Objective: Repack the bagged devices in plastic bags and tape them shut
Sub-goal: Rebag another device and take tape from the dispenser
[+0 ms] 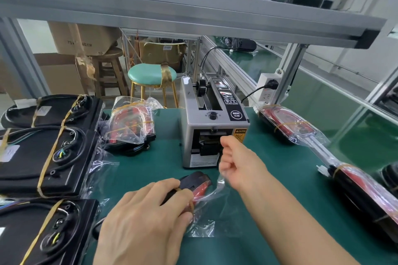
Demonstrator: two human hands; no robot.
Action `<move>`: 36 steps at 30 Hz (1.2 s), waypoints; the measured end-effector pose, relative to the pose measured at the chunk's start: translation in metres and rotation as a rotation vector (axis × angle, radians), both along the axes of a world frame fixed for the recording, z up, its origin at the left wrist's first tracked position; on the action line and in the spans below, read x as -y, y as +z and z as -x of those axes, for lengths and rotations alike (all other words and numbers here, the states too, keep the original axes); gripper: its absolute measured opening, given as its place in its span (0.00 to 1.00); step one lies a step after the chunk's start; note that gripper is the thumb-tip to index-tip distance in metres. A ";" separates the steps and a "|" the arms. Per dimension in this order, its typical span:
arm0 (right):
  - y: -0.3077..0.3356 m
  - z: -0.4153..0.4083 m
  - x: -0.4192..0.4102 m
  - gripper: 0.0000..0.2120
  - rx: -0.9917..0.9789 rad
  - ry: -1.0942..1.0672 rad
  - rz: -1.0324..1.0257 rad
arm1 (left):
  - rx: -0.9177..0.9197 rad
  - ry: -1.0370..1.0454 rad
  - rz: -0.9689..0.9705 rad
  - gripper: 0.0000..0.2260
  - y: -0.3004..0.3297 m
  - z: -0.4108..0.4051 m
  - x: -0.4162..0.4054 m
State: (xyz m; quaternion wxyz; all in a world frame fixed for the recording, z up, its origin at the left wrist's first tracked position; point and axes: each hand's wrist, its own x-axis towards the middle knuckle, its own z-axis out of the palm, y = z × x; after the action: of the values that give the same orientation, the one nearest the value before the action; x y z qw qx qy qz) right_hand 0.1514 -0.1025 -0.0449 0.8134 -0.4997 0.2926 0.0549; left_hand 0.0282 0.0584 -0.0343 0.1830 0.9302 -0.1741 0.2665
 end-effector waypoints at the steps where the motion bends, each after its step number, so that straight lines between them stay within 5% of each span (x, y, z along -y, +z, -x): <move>1: 0.000 0.002 0.006 0.17 0.016 0.042 0.008 | 0.006 0.008 0.000 0.13 0.000 0.000 0.000; 7: 0.003 0.004 0.010 0.03 -0.001 0.078 0.300 | -0.005 0.000 -0.002 0.13 0.000 0.000 0.004; 19: 0.006 -0.002 -0.020 0.14 -0.062 -0.178 0.195 | 0.008 -0.004 -0.008 0.14 -0.002 0.001 0.002; 23: 0.017 0.018 -0.004 0.13 0.020 0.071 0.077 | 0.004 0.005 0.017 0.13 -0.002 0.001 0.002; 27: 0.041 0.065 0.010 0.10 0.171 0.381 0.355 | -0.014 0.031 0.022 0.06 0.001 0.002 0.004; 29: 0.043 0.081 0.007 0.14 0.261 0.439 0.390 | -0.032 0.045 0.033 0.09 -0.001 0.003 0.005; 32: 0.028 0.094 -0.004 0.05 0.268 0.465 0.300 | -0.006 0.056 0.034 0.08 -0.003 0.006 0.006; 36: 0.012 0.097 -0.004 0.04 0.252 0.430 0.255 | 0.018 0.105 0.027 0.16 -0.002 0.010 0.008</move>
State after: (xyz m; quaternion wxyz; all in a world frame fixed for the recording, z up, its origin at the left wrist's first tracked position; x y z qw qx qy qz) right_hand 0.0548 -0.0985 -0.0334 0.7437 -0.6514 0.0807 0.1264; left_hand 0.0184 0.0503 -0.0367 0.1796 0.9331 -0.1233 0.2862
